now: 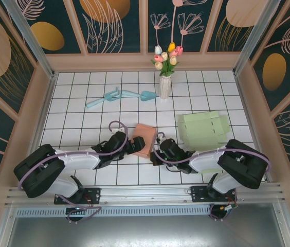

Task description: Fold the paper box

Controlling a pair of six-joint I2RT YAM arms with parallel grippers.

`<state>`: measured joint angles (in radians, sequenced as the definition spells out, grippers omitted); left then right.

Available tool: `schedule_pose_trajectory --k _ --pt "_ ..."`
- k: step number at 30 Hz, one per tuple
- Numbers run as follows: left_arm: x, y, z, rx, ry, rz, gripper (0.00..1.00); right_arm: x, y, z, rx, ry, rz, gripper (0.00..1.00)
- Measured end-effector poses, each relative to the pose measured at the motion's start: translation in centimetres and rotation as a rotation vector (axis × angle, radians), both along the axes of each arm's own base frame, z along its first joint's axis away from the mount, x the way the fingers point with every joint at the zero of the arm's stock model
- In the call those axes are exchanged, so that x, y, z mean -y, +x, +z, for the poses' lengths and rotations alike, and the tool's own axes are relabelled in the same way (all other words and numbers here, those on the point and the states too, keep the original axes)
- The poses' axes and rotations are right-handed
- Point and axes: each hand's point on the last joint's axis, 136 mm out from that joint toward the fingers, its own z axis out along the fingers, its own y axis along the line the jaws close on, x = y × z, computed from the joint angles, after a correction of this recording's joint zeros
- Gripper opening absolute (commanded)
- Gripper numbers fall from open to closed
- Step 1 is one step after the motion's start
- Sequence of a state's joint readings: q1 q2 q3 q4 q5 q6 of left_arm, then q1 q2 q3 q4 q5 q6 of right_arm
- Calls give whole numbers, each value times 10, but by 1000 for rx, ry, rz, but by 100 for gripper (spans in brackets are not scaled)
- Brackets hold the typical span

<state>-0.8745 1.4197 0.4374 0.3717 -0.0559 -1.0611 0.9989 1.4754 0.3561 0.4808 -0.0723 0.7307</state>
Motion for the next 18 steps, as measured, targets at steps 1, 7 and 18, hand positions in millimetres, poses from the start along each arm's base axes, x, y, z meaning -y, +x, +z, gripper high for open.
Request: schedule_pose_trajectory --k 1,7,18 --pt "1 1 0 10 2 11 94 -2 -1 0 -5 3 0 0" --pt "-2 9 -4 74 43 89 95 -12 -1 0 -5 6 -44 0" --pt "-40 39 34 97 71 252 98 -10 4 31 124 34 -136 26"
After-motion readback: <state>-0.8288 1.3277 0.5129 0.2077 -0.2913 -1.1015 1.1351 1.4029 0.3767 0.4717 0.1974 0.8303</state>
